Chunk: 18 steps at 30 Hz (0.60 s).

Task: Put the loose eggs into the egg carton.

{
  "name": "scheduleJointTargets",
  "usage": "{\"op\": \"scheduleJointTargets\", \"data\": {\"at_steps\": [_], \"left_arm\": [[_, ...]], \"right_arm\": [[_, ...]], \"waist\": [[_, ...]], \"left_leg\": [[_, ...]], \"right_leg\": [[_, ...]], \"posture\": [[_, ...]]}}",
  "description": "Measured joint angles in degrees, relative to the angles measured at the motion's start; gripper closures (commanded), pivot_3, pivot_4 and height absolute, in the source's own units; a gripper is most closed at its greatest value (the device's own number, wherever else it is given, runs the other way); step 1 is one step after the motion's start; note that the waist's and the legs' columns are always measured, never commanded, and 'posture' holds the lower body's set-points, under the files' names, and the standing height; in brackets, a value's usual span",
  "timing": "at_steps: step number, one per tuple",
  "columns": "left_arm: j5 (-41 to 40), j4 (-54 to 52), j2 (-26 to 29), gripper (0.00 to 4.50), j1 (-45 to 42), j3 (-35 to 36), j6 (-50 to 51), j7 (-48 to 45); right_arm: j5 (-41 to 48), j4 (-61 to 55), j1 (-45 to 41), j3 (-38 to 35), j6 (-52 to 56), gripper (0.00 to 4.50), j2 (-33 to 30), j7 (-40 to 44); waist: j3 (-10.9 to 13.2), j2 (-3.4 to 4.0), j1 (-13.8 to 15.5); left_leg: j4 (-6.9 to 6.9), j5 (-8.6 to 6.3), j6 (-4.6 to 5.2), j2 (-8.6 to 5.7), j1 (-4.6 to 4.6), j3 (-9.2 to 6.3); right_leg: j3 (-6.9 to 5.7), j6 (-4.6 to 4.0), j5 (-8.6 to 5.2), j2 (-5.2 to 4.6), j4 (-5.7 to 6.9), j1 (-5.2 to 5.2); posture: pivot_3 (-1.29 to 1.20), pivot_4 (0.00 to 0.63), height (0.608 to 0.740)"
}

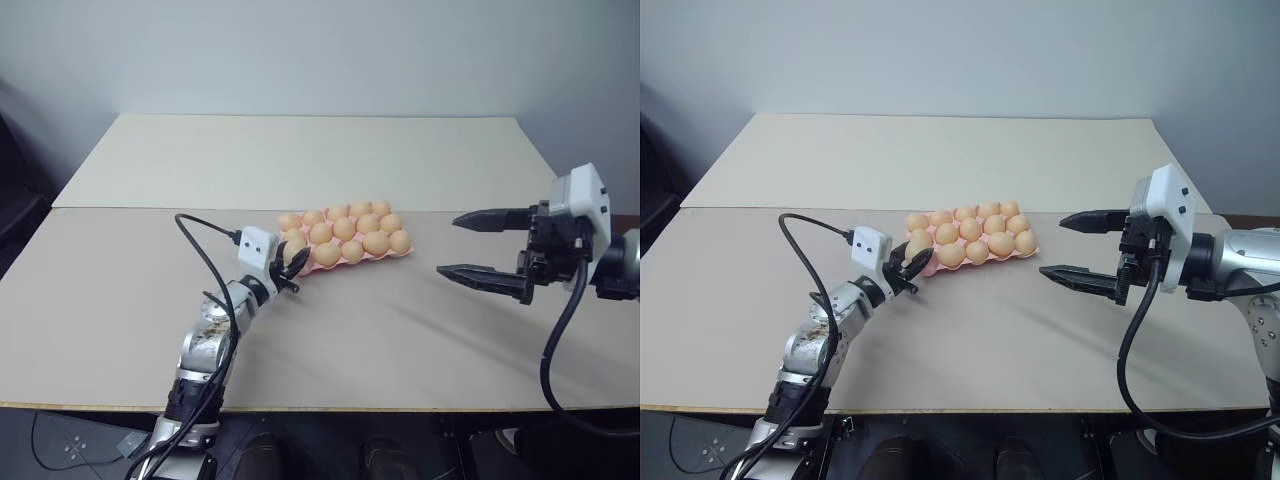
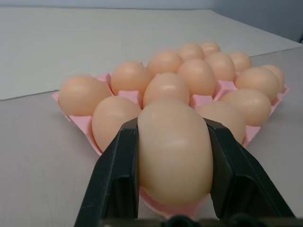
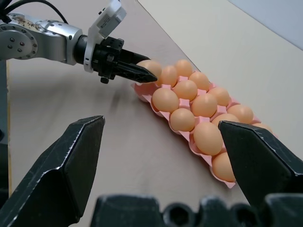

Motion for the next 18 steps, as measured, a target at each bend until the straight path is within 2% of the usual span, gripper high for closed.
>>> {"op": "scheduleJointTargets", "data": {"at_steps": [2, 10, 18], "left_arm": [[-0.31, -0.91, 0.84, 2.96, 0.41, 0.05, 2.16, -0.21], [0.17, -3.18, 0.91, 0.38, 1.57, -0.45, 4.70, 0.68], [-1.30, -5.73, 2.13, 0.38, 1.67, 0.76, 5.11, -0.05]], "right_arm": [[0.10, 0.00, 0.35, -0.12, 0.17, 0.00, 0.00, -0.05], [1.12, -0.06, 0.42, -0.13, 0.29, 0.00, 0.00, -0.19], [1.22, -0.05, 0.41, -0.12, 0.29, 0.00, -0.01, -0.19]], "waist": [[0.00, 0.00, 0.00], [0.00, 0.01, 0.01], [0.00, 0.01, -0.03]], "left_leg": [[0.00, 0.00, 0.00, 0.00, 0.00, 0.00], [0.00, 0.00, 0.00, 0.00, 0.00, 0.00], [0.00, 0.00, 0.00, 0.00, 0.01, 0.00]], "right_leg": [[0.00, 0.00, 0.00, 0.00, 0.00, 0.00], [0.00, 0.00, 0.00, 0.00, -0.01, 0.00], [0.00, 0.00, 0.00, 0.00, 0.00, 0.00]], "posture": [[0.00, 0.150, 0.740], [0.00, 0.150, 0.740], [0.00, 0.150, 0.740]]}}
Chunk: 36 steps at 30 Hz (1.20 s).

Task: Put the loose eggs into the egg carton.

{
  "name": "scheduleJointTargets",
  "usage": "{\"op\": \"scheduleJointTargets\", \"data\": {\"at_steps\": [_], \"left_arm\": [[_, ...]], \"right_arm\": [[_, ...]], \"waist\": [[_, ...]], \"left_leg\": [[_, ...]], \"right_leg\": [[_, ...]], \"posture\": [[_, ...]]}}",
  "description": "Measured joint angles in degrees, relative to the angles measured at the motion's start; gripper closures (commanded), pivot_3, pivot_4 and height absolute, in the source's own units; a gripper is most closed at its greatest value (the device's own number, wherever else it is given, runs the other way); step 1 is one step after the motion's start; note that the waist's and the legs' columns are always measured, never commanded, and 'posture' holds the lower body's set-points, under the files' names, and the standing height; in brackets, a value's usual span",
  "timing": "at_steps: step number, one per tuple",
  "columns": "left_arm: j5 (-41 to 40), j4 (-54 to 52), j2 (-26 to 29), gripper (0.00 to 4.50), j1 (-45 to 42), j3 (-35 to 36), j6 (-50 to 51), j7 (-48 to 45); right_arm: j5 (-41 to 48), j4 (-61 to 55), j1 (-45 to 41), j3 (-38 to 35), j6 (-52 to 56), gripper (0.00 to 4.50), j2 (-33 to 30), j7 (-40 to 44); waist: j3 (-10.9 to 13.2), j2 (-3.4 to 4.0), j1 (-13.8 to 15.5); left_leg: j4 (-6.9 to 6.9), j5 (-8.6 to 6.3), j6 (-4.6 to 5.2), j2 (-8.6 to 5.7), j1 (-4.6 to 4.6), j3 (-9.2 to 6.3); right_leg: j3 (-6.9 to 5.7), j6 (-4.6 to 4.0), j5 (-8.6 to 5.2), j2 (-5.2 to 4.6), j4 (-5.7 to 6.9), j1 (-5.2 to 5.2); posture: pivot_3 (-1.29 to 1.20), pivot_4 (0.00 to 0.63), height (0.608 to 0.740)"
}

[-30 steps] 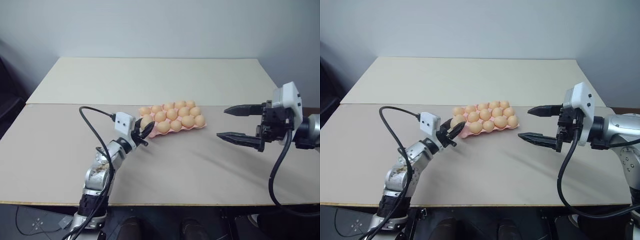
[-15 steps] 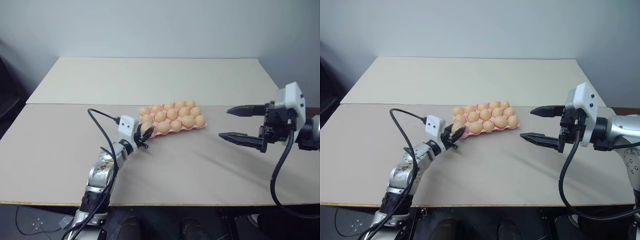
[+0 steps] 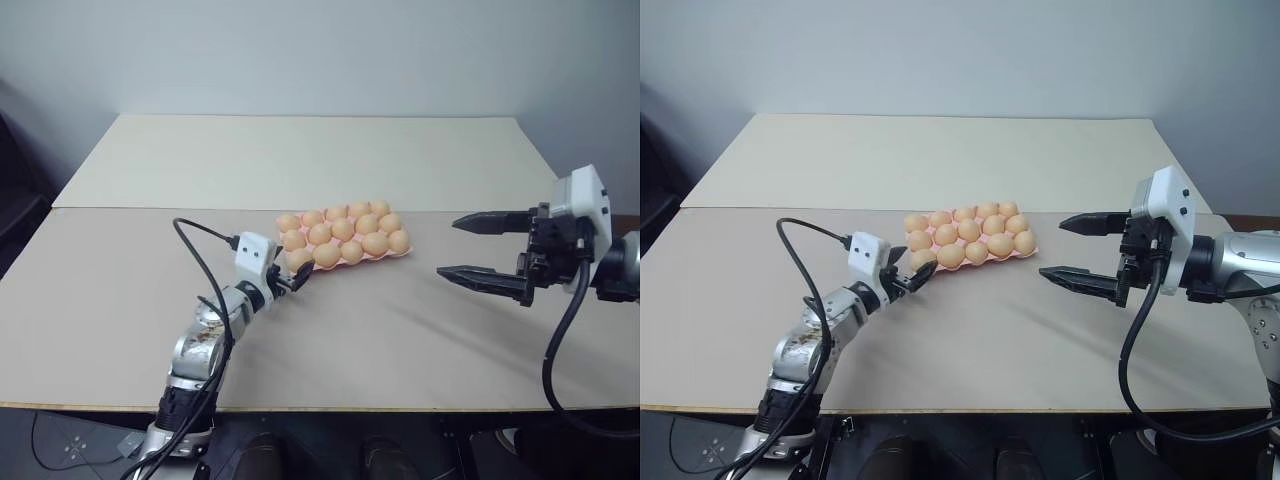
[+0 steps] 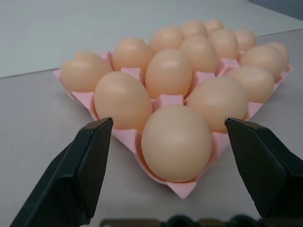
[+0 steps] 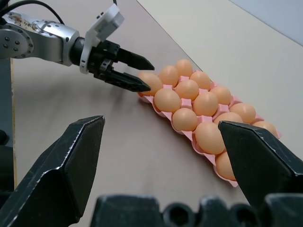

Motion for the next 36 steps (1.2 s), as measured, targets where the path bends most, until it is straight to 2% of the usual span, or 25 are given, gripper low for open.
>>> {"op": "scheduleJointTargets", "data": {"at_steps": [8, 11, 14, 24, 31, 36], "left_arm": [[-10.99, -10.31, 5.72, 0.38, 1.39, 9.68, 6.39, -2.99], [-15.74, -14.19, 9.89, 0.38, 1.84, 13.43, 9.85, -4.49], [-20.98, -16.44, 17.87, 0.38, 5.08, 18.25, 13.55, -8.50], [-27.69, -12.64, 40.94, 0.38, 17.78, 38.05, 19.11, -24.56], [-27.59, -7.18, 49.60, 0.38, 21.01, 45.01, 19.31, -34.90], [-27.57, -4.05, 52.21, 0.38, 19.93, 46.21, 19.10, -38.85]], "right_arm": [[-0.05, 0.13, -0.09, 0.05, -0.02, 0.00, -0.01, 0.14], [-0.14, 0.39, -0.51, 0.25, -0.04, 0.00, 0.00, 0.28], [-0.51, 1.59, -1.07, 0.46, -0.36, 0.00, -0.01, 0.52], [-7.08, 14.73, 0.92, -1.39, -5.31, 0.00, -4.63, 5.42], [-9.30, 22.61, 1.01, -3.84, -9.65, 0.00, -7.98, 10.72], [-10.43, 25.22, 0.99, -4.10, -11.30, 0.00, -8.89, 12.77]], "waist": [[0.00, 0.00, -0.02], [0.00, 0.00, -0.06], [0.00, 0.00, -0.53], [0.02, 0.01, -0.63], [0.04, 0.04, -0.76], [0.06, 0.08, -1.07]], "left_leg": [[0.00, 0.00, 0.00, 0.01, 0.00, 0.00], [-0.01, 0.00, 0.00, 0.02, 0.00, 0.00], [-0.05, 0.00, 0.00, 0.05, 0.02, 0.01], [-0.12, -0.01, 0.01, 0.04, 0.04, 0.08], [-0.14, -0.01, 0.01, 0.05, 0.10, 0.11], [-0.19, -0.02, 0.01, 0.05, 0.08, 0.13]], "right_leg": [[0.00, 0.00, 0.00, 0.00, 0.00, 0.00], [0.00, 0.00, 0.00, 0.00, 0.00, -0.01], [0.00, -0.01, -0.01, 0.03, 0.00, -0.03], [-0.02, -0.04, -0.03, 0.00, -0.09, -0.06], [-0.03, -0.07, -0.05, 0.00, -0.03, -0.06], [-0.02, -0.08, -0.05, 0.00, -0.03, -0.10]], "posture": [[0.00, 0.150, 0.740], [0.00, 0.150, 0.740], [0.00, 0.150, 0.740], [0.00, 0.150, 0.740], [0.00, 0.150, 0.740], [0.00, 0.150, 0.740]]}}
